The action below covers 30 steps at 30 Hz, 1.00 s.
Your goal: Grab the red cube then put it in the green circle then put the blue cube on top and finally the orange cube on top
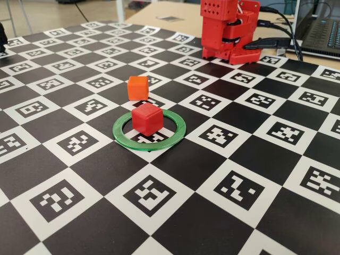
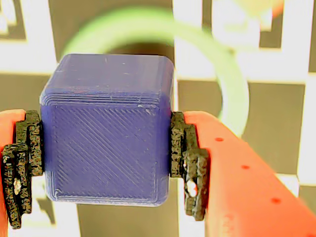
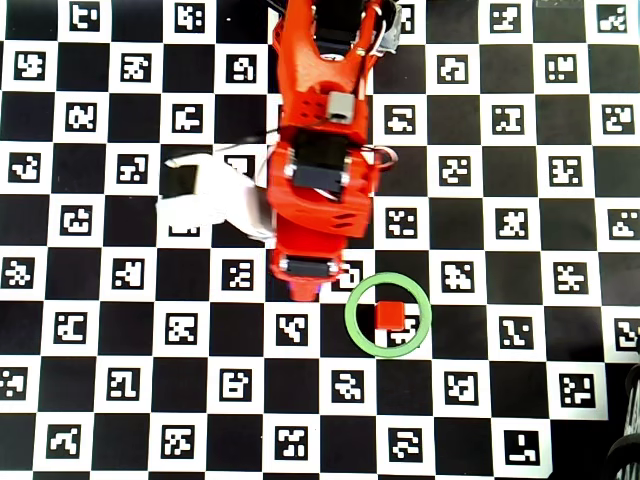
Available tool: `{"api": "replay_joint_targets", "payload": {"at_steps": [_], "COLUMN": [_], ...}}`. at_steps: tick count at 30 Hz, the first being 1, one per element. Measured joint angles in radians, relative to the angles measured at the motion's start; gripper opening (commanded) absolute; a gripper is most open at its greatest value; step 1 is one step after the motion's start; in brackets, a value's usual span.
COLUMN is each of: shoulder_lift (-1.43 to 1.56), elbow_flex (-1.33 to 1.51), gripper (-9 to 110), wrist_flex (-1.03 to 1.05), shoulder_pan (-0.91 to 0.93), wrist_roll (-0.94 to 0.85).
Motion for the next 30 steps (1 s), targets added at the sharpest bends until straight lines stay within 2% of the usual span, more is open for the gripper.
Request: {"api": "replay_joint_targets", "payload": {"at_steps": [18, 27, 30], "shoulder_lift": [-0.075, -0.224, -0.230], "elbow_flex": [-0.043, -0.094, -0.066], "gripper": [8, 7, 7], "wrist_flex": [0.000, -0.025, -0.094], "shoulder_pan": [-0.270, -0.321, -0.319], "wrist_roll": [0.206, 0.189, 0.167]}}
